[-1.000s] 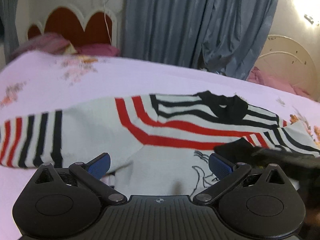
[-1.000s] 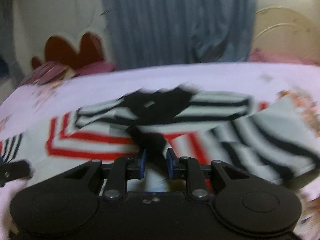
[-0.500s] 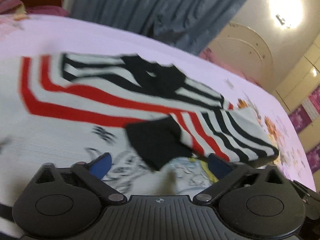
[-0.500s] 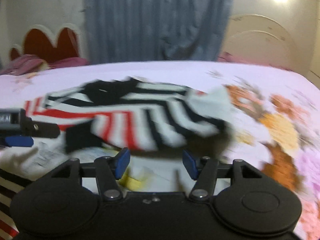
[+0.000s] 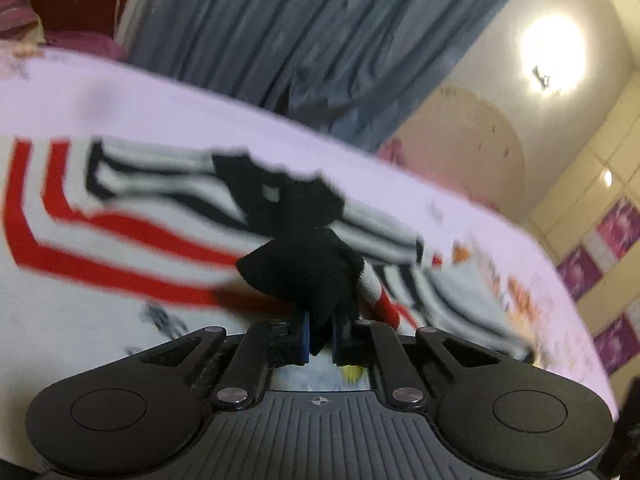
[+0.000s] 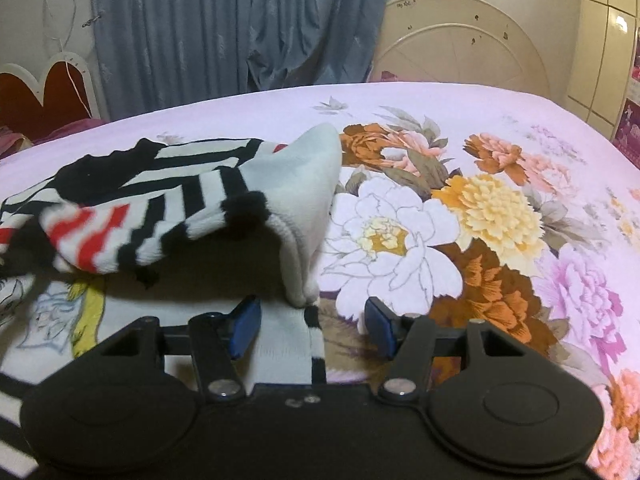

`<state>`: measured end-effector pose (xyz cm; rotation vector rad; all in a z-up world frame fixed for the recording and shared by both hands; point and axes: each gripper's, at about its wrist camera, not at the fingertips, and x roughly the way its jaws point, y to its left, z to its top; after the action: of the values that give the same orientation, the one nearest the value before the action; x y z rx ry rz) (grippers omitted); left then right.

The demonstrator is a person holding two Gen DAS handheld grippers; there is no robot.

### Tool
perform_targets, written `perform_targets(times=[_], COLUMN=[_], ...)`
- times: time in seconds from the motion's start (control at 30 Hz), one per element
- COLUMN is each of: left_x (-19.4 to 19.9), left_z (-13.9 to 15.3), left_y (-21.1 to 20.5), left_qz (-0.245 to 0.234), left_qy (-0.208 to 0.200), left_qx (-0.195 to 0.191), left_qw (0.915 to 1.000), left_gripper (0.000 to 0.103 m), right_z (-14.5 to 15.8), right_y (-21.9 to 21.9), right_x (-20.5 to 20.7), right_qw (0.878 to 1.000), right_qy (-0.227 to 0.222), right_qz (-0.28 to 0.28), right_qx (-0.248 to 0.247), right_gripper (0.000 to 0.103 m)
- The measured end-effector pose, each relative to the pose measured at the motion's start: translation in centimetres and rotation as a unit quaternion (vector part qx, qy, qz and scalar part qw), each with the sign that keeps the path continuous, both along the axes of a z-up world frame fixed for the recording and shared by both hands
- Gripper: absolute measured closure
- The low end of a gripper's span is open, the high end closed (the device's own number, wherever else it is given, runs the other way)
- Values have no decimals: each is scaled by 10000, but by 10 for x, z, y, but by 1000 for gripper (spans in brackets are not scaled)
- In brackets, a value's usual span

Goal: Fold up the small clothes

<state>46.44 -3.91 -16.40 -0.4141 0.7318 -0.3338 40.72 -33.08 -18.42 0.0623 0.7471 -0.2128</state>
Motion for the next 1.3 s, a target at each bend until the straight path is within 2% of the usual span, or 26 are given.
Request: perform_targets(times=[0.07,0.13,0.27,0.3,0.4,0.43,0.53,0.57,0.6,0.67,0.7,0.8,0.97,1.07,1.13,1.2,1.3], left_x=[-2,-4,-3,-3,-4,-5,-8,-9,-12,-19,-25,-32,-14,5,14,15,12], left_z=[15,22,0,-6,-30,-34,-29,-23,-17,-6,-2,14,22,7,-12,-24,-24], left_y=[14,31,59,61,59,58,50,50,52,58,62,64,27,8,12,23,31], left_qz=[166,319,567,571,513,491,354,379,410,586,677,636,111,6,128,307,263], left_qy=[-221,-321,34,105,380,363,266,255,220,97,3,-301,-502,-280,6,121,87], left_qx=[10,135,494,579,782,876,1201,1280,1329,1460,1478,1474,1180,1062,1183,1322,1294], left_qw=[9996,9989,9972,9966,9949,9943,9918,9907,9900,9875,9867,9866,9917,9940,9929,9907,9912], left_gripper=[94,94,94,94,94,94,94,92,89,59,53,51,51,51,51,51,51], right_z=[0,0,1,1,-5,-7,-1,1,5,14,20,35,27,20,15,11,9], right_y=[1,3,10,12,8,5,5,5,2,-6,-10,-18,-31,-28,-28,-32,-36], right_x=[5,9,13,12,10,9,8,6,1,-11,-18,-22,18,44,65,85,107], right_qw=[10000,9999,9997,9997,9996,9995,9988,9985,9984,9981,9982,9982,9967,9964,9958,9936,9918], right_qy=[12,25,58,54,166,156,314,326,323,257,137,-150,-151,-164,-113,-55,-104], right_qz=[27,85,199,225,231,244,382,427,430,392,330,251,126,135,118,75,55], right_qx=[42,71,128,96,54,93,58,69,144,403,478,520,782,823,903,1122,1276], right_gripper=[62,76,81,85,86,87,86,83,76,57,48,49,49,60,66,66,61])
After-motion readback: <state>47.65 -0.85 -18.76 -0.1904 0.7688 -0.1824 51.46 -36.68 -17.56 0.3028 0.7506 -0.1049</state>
